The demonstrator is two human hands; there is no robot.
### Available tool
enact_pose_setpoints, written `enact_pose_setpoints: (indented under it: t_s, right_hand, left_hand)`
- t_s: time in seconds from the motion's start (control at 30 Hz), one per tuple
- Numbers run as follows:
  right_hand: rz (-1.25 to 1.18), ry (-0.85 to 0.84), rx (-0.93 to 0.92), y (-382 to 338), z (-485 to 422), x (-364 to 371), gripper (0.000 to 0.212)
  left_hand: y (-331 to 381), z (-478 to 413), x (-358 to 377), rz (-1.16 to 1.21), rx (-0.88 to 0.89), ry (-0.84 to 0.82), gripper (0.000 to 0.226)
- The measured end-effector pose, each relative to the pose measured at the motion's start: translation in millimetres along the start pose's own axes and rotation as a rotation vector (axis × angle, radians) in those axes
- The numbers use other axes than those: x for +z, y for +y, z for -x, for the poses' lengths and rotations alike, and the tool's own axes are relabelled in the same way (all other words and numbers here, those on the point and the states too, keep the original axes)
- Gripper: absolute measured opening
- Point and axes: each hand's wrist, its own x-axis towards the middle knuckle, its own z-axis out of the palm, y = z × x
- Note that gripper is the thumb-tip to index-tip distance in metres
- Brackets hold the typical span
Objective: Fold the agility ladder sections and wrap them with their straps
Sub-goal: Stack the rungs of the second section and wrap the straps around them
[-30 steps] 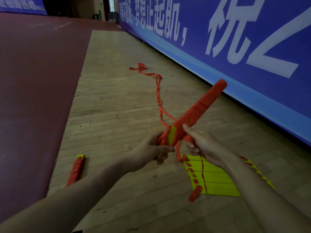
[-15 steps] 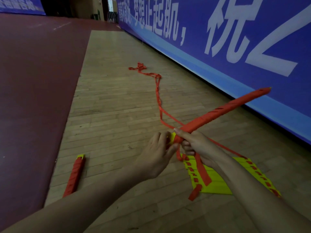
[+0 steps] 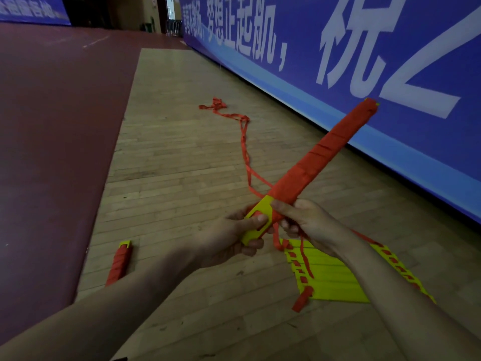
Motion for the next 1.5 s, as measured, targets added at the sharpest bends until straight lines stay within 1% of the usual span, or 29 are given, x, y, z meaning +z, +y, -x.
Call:
enact_pose_setpoints:
  t_s: [0.1, 0.2, 0.27, 0.33, 0.4, 0.43, 0.57, 0.7, 0.73, 0.8, 0.83, 0.87, 0.9, 0.93, 0.97, 1.0, 1.07, 1.13, 1.2, 1.3, 1.4, 1.5]
  right_hand:
    - [0.082, 0.039, -0.001, 4.1, -1.2, 0.3, 0.030]
    - [0.125, 0.057, 0.010, 6.7, -2.5, -0.3, 0.025]
    - [0.157, 0.047, 0.016, 7.8, -2.6, 0.3, 0.023]
    - [0.208, 0.064, 0.025, 8.4, -3.2, 3.3, 0.028]
    - [0.226, 0.110, 0.043, 8.1, -4.3, 7.8, 0.035]
    - [0.214, 0.137, 0.054, 7.8, -5.5, 9.5, 0.035]
    - [0.174, 0.216, 0.103, 4.6, -7.6, 14.4, 0.038]
    - [0.207, 0.241, 0.028, 6.3, -6.6, 15.2, 0.034]
    - [0.183, 0.235, 0.016, 7.4, -6.2, 15.4, 0.032]
    - [0.079, 0.212, 0.012, 8.4, -5.0, 14.8, 0.026]
    - [0.014, 0.200, 0.014, 7.3, -3.9, 14.2, 0.025]
    - [-0.042, 0.188, 0.013, 6.1, -3.3, 13.2, 0.026]
    - [-0.076, 0.176, 0.009, 4.6, -2.4, 12.1, 0.027]
    - [-0.082, 0.167, 0.002, 3.0, -1.9, 11.3, 0.027]
    - [-0.074, 0.158, -0.003, 1.2, -0.8, 10.9, 0.026]
    - [-0.066, 0.149, -0.005, -0.2, 0.0, 10.9, 0.025]
    - [-0.078, 0.122, -0.011, -3.0, 1.8, 11.5, 0.024]
    - [-0.092, 0.092, -0.024, -5.4, 2.8, 12.6, 0.024]
    - [-0.073, 0.078, -0.033, -6.6, 2.4, 13.9, 0.020]
    - [0.019, 0.114, -0.050, -3.3, -1.9, 15.3, 0.020]
    - [0.126, 0.161, -0.034, 1.7, -5.6, 19.0, 0.028]
    - [0.114, 0.155, 0.016, 2.5, -4.5, 23.0, 0.026]
  left_hand:
    - [-6.4, -3.4, 3.9, -0.128, 0.069, 0.088, 0.021]
    - [-13.2, -8.8, 6.3, -0.367, 0.167, 0.236, 0.021]
    - [-16.3, -11.7, 5.4, -0.514, 0.223, 0.305, 0.019]
    - [-18.7, -12.1, 4.9, -0.734, 0.269, 0.365, 0.015]
    - [-23.3, -10.3, 7.6, -1.040, 0.311, 0.417, 0.018]
    - [-25.8, -9.2, 9.9, -1.122, 0.349, 0.416, 0.020]
    - [-31.9, -8.2, 14.7, -1.241, 0.444, 0.357, 0.031]
    - [-41.2, -10.6, 11.0, -1.411, 0.440, 0.317, 0.048]
    - [-43.0, -11.1, 9.3, -1.416, 0.441, 0.312, 0.053]
    - [-43.6, -13.1, 3.3, -1.342, 0.416, 0.335, 0.073]
    - [-41.5, -13.4, 2.2, -1.232, 0.395, 0.354, 0.080]
    - [-38.9, -13.9, 3.1, -1.073, 0.359, 0.361, 0.079]
    - [-35.9, -14.4, 5.1, -0.882, 0.329, 0.355, 0.068]
    - [-33.7, -15.7, 6.3, -0.699, 0.309, 0.341, 0.052]
    - [-29.8, -16.1, 6.9, -0.562, 0.279, 0.328, 0.036]
    - [-23.9, -14.8, 5.6, -0.463, 0.228, 0.311, 0.028]
    - [-11.4, -8.5, -0.4, -0.287, 0.122, 0.213, 0.022]
    - [-4.8, -2.2, -5.4, -0.175, 0.079, 0.110, 0.028]
    - [-4.8, -0.4, -5.8, -0.155, 0.112, 0.109, 0.031]
    - [-13.8, -5.7, -3.7, -0.231, 0.226, 0.204, 0.027]
    - [-19.2, -7.6, -5.5, -0.546, 0.345, 0.321, 0.024]
    - [-21.8, -5.5, -6.3, -0.949, 0.448, 0.423, 0.018]
